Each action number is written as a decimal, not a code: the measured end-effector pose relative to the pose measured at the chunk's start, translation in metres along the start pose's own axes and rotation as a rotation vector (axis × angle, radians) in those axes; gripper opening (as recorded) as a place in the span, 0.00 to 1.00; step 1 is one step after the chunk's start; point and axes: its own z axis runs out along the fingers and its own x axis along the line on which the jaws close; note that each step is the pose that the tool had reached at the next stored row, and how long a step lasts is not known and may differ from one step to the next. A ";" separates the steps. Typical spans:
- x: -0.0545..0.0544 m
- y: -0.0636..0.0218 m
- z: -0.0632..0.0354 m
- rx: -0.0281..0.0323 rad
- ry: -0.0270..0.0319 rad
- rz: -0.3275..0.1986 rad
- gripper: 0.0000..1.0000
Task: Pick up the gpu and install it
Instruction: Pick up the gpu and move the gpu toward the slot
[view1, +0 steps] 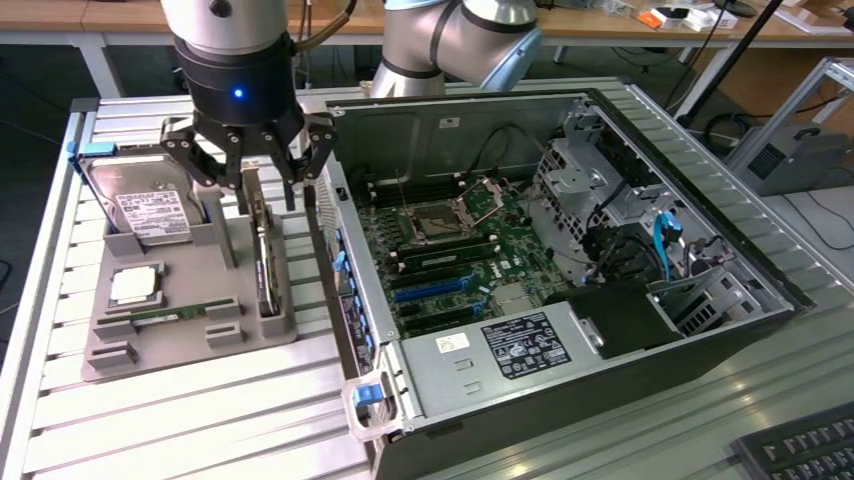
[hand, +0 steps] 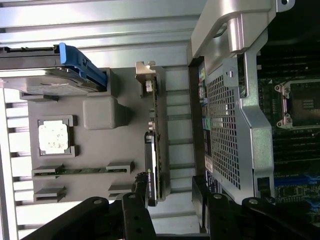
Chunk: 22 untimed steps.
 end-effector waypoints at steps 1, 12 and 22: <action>0.000 0.0000 0.0002 0.0000 -0.0001 0.000 0.48; 0.000 -0.0002 0.0029 0.0000 0.0000 0.000 0.48; 0.000 -0.0003 0.0059 0.0001 0.0000 0.000 0.48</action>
